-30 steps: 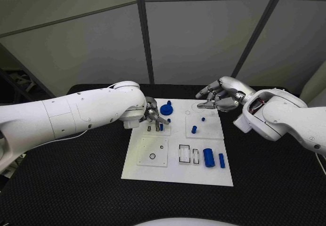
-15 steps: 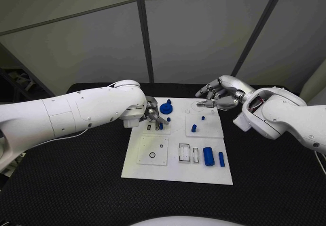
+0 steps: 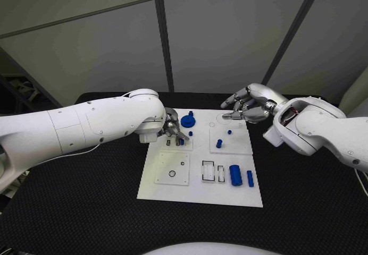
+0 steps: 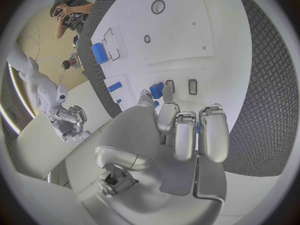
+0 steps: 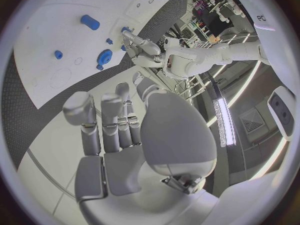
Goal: Assemble the parts on the task board
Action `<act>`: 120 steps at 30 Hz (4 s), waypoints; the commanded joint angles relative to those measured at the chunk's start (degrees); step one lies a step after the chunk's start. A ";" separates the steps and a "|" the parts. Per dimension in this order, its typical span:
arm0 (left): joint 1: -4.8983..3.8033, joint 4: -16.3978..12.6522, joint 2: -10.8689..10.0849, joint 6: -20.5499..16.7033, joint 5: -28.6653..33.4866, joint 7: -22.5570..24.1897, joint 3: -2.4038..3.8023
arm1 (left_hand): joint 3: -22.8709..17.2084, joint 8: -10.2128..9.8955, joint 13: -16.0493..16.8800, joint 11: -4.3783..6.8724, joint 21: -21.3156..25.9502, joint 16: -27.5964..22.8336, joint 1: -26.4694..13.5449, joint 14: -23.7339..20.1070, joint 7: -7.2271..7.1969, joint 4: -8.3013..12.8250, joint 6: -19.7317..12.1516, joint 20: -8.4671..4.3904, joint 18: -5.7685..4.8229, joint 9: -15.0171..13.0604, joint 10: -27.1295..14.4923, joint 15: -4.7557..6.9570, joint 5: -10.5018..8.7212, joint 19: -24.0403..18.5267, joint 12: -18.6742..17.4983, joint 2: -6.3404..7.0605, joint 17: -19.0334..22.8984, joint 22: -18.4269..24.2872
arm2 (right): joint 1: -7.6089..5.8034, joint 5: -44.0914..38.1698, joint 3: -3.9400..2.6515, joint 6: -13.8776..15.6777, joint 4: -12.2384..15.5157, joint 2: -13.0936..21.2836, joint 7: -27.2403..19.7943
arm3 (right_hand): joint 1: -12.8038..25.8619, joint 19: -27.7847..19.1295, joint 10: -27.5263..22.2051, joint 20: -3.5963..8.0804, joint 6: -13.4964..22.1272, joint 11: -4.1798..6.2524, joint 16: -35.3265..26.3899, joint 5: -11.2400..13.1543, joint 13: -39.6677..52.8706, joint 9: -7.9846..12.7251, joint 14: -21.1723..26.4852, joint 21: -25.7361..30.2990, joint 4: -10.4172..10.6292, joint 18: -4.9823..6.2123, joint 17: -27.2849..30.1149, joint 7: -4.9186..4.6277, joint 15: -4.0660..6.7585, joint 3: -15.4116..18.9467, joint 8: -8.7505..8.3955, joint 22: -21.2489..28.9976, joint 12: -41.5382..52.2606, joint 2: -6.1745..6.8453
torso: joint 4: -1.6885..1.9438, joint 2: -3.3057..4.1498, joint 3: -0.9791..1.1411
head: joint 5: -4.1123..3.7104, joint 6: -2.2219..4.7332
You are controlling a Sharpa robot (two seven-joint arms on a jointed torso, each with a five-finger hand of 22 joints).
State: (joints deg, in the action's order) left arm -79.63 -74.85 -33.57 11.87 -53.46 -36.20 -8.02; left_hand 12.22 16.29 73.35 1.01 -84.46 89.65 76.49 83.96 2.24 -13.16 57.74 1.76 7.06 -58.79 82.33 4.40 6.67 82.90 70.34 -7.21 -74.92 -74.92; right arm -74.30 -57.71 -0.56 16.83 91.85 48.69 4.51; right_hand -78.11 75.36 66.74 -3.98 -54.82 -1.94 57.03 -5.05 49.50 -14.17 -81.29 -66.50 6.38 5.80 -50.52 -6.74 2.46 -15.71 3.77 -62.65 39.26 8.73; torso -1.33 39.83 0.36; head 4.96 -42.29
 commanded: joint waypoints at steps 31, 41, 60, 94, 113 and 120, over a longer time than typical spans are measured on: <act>0.09 -3.68 -3.44 -4.89 3.90 2.21 0.03 | -7.94 -3.59 6.09 0.77 0.33 0.35 8.10 6.04 -0.07 12.41 0.88 -0.13 -4.39 -1.72 0.33 0.45 7.99 -0.19 -0.65 -4.41 -15.08 -3.07 | -0.12 -0.19 -0.05 -0.90 -1.98 -0.45 -0.29 | 0.34 0.11 -0.38 -0.03 0.27 -0.01 -0.80 -0.30 -0.29 -0.07 -0.33 0.66 0.23 0.37 0.32 -0.08 -0.11 -0.38 -0.12 0.36 -0.53 0.23 | 0.03 0.02 -0.01 | 0.31 -0.14; 0.50 -8.22 -6.99 -10.38 1.30 1.93 0.04 | -15.02 -4.34 6.30 0.65 0.17 0.35 3.54 6.04 0.03 17.01 1.41 0.02 -4.48 -3.45 0.70 0.32 7.72 0.14 -0.75 -2.92 -15.08 -3.75 | -0.12 -0.18 -0.05 -1.22 -2.80 -0.52 -0.25 | 0.37 0.14 -0.39 -0.03 0.31 -0.02 -0.81 -0.24 -0.32 -0.07 -0.35 0.68 0.26 0.37 0.26 -0.09 -0.12 -0.38 -0.13 0.36 -0.53 0.25 | 0.12 -0.01 0.03 | 0.66 -0.02; 2.48 -11.00 -8.74 -14.74 -6.29 1.19 0.02 | -29.24 -5.36 6.62 0.70 -0.01 0.35 -6.37 6.04 0.05 22.66 2.76 0.04 -4.62 -5.94 1.23 0.34 10.25 0.63 -0.85 1.14 -15.08 -4.80 | -0.12 -0.19 -0.05 -1.48 -2.95 -0.30 -0.03 | 0.40 0.17 -0.40 -0.04 0.36 -0.02 -0.85 -0.16 -0.36 -0.07 -0.36 0.69 0.27 0.36 0.24 -0.09 -0.12 -0.38 -0.14 0.34 -0.54 0.31 | 0.15 0.05 0.12 | 1.09 -0.24; 2.55 -10.09 -7.01 -12.18 -7.06 1.07 0.07 | -32.19 -5.47 6.59 0.73 -0.08 0.35 -8.15 6.04 0.03 23.40 3.09 0.00 -4.67 -6.62 1.31 0.37 11.09 0.77 -1.05 2.02 -15.08 -5.09 | -0.12 -0.19 -0.05 -1.87 -3.28 -0.78 0.05 | 0.40 0.17 -0.40 -0.04 0.36 -0.02 -0.85 -0.16 -0.36 -0.07 -0.36 0.69 0.27 0.36 0.24 -0.09 -0.12 -0.38 -0.14 0.34 -0.54 0.31 | 0.18 0.04 0.13 | 0.96 -0.51; 2.54 -9.90 -6.55 -9.80 -7.06 0.47 0.08 | -34.17 -5.55 6.52 0.70 -0.03 0.35 -9.35 6.04 0.06 23.79 3.30 0.02 -4.67 -7.16 1.32 0.33 13.13 0.74 -1.30 2.85 -15.08 -5.14 | -0.12 -0.19 -0.05 -2.10 -3.34 -0.88 0.10 | 0.44 0.19 -0.42 -0.04 0.41 -0.03 -1.03 -0.09 -0.46 -0.08 -0.37 0.82 0.32 0.37 0.30 -0.10 -0.13 -0.40 -0.14 0.43 -0.59 0.36 | 0.19 0.01 0.14 | 0.98 -0.79; 2.54 -9.34 -6.28 -9.38 -7.06 0.40 0.08 | -34.25 -5.55 6.50 0.70 -0.01 0.35 -9.41 6.04 0.06 23.79 3.32 0.02 -4.66 -7.19 1.31 0.33 13.20 0.72 -1.35 2.88 -15.08 -5.11 | -0.12 -0.19 -0.05 -2.12 -3.33 -0.88 0.11 | 0.44 0.19 -0.42 -0.04 0.41 -0.03 -1.03 -0.09 -0.46 -0.08 -0.37 0.82 0.32 0.37 0.30 -0.10 -0.13 -0.40 -0.14 0.43 -0.59 0.36 | 0.20 0.05 0.14 | 0.97 -0.98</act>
State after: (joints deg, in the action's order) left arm -77.17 -84.26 -39.96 0.98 -60.32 -35.31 -7.87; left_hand -12.01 10.58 74.99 1.69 -84.24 89.65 67.06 84.16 2.34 0.77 60.73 1.75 7.08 -66.06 83.26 4.39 19.51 83.31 69.33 -3.74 -74.91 -74.91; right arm -74.29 -57.78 -0.55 15.05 88.48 47.86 4.81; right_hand -77.88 75.35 66.74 -3.98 -54.82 -1.94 56.19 -5.04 49.09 -14.15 -81.28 -66.07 6.53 5.78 -50.27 -6.74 2.46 -15.86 3.77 -62.27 38.97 8.96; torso -1.10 39.84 0.49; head 5.94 -43.20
